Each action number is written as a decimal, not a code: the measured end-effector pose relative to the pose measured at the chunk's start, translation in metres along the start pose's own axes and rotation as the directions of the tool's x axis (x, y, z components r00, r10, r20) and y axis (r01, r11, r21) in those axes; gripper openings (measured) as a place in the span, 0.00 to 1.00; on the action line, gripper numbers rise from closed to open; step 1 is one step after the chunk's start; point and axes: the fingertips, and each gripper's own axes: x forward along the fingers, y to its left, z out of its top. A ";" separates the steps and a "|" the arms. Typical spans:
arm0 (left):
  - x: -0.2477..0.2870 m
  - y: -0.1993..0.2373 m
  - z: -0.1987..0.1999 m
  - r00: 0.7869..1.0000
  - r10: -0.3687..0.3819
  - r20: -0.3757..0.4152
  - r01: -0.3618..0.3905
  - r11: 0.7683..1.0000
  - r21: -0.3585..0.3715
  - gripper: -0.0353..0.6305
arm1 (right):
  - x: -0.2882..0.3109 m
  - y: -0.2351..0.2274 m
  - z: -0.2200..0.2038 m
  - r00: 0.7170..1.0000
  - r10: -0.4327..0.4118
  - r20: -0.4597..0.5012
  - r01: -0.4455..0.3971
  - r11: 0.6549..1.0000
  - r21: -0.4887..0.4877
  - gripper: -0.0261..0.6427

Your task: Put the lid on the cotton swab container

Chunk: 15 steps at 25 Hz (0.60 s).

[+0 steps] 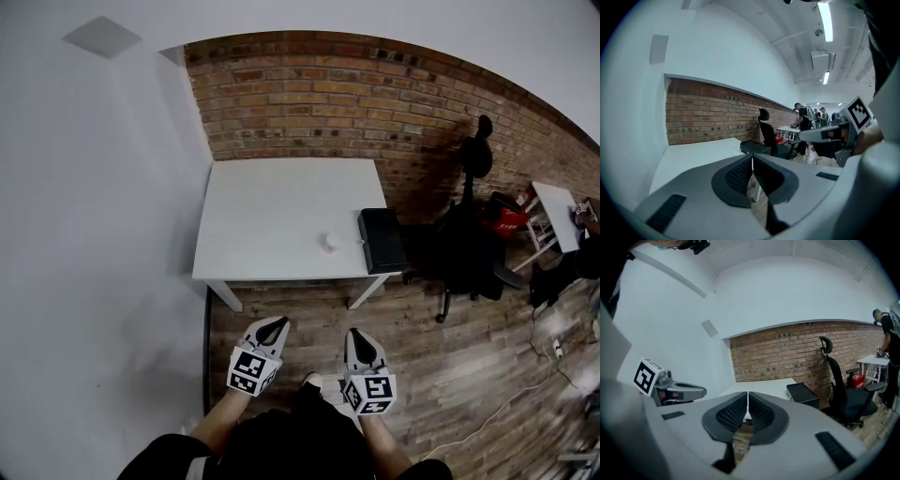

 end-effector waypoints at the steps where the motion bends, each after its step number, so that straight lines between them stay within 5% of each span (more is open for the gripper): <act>1: 0.008 0.000 0.000 1.000 0.003 -0.005 -0.003 1.000 -0.004 0.08 | 0.004 -0.006 0.003 1.000 0.004 0.000 -0.004 1.000 0.000 0.07; 15: 0.090 -0.006 0.015 0.999 0.037 -0.035 -0.037 0.999 0.000 0.08 | 0.051 -0.075 0.021 0.998 0.067 0.006 -0.067 0.998 0.017 0.07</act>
